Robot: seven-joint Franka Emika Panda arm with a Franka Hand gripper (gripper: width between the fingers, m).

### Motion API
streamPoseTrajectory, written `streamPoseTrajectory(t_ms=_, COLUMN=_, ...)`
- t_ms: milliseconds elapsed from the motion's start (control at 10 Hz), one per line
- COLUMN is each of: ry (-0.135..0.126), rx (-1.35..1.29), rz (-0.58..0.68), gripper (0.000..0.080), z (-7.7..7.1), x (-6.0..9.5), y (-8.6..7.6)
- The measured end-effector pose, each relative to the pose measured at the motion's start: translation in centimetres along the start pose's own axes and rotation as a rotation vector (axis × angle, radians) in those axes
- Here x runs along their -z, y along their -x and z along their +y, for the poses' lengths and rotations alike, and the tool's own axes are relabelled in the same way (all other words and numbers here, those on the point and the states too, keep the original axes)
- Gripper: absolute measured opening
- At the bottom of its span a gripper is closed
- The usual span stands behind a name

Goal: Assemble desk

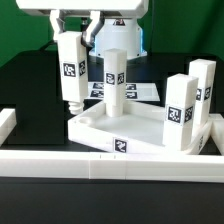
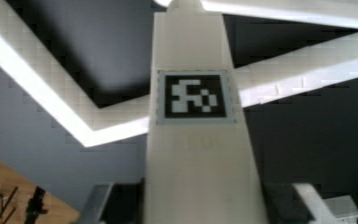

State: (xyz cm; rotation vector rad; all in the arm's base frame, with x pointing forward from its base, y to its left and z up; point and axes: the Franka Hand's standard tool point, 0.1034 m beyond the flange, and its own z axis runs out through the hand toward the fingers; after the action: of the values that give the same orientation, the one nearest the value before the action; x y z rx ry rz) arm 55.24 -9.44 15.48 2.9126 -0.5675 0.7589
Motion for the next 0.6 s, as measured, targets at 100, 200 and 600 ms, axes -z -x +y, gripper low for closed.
streamPoseTrajectory(t_ms=100, ry=-0.002, rx=0.0, rz=-0.005, gripper=0.0291, z=-0.1, x=0.0, y=0.1)
streamPoseTrajectory(t_ms=200, ry=-0.002, rx=0.003, rz=-0.006, gripper=0.0291, z=-0.3, x=-0.1, y=0.2)
streamPoseTrajectory(t_ms=600, ry=0.01, rx=0.028, rz=-0.02, gripper=0.0291, z=-0.8, x=-1.1, y=1.4)
